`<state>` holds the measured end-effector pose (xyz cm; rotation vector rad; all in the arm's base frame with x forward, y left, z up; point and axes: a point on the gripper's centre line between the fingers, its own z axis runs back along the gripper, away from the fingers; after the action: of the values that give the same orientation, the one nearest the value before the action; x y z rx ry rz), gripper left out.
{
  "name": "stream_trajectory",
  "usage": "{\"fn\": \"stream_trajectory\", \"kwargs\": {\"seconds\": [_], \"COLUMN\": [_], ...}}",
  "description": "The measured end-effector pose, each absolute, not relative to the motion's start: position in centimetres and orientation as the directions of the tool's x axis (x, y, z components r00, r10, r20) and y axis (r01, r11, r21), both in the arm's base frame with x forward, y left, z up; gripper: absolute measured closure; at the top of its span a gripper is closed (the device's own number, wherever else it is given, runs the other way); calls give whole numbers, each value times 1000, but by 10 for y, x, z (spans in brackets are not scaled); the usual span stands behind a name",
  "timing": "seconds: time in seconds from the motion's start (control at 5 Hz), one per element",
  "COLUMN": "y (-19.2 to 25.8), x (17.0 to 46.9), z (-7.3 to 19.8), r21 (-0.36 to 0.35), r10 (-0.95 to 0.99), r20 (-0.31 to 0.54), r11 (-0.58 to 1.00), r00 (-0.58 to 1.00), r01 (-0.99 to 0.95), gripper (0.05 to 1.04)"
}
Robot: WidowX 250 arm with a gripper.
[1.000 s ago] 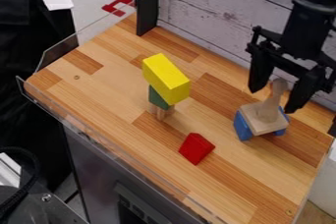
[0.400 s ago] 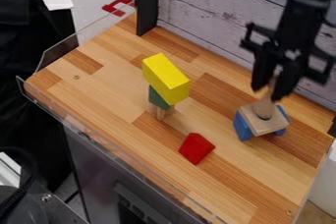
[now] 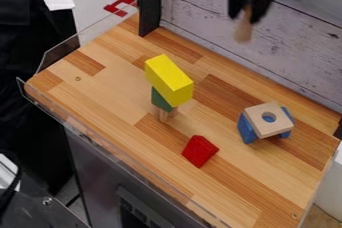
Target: Move the pin to the left side
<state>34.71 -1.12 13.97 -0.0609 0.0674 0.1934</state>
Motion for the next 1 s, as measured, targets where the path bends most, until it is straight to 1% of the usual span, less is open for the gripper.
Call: {"fn": "stream_trajectory", "kwargs": {"seconds": [0.2,0.4,0.6,0.8,1.0], "y": [16,23,19,14,12], "x": [346,340,329,324,325], "z": [113,88,66,58,54], "r21": [-29,-33,-48,-70,-79], "r10": [238,229,210,197,215], "r20": [-164,-260,-333,-357,-350], "r11": [969,969,970,969,963], "r00": [957,938,919,913,912], "r01": [-245,-246,-239,-236,-257], "gripper": [785,785,785,785,729]}}
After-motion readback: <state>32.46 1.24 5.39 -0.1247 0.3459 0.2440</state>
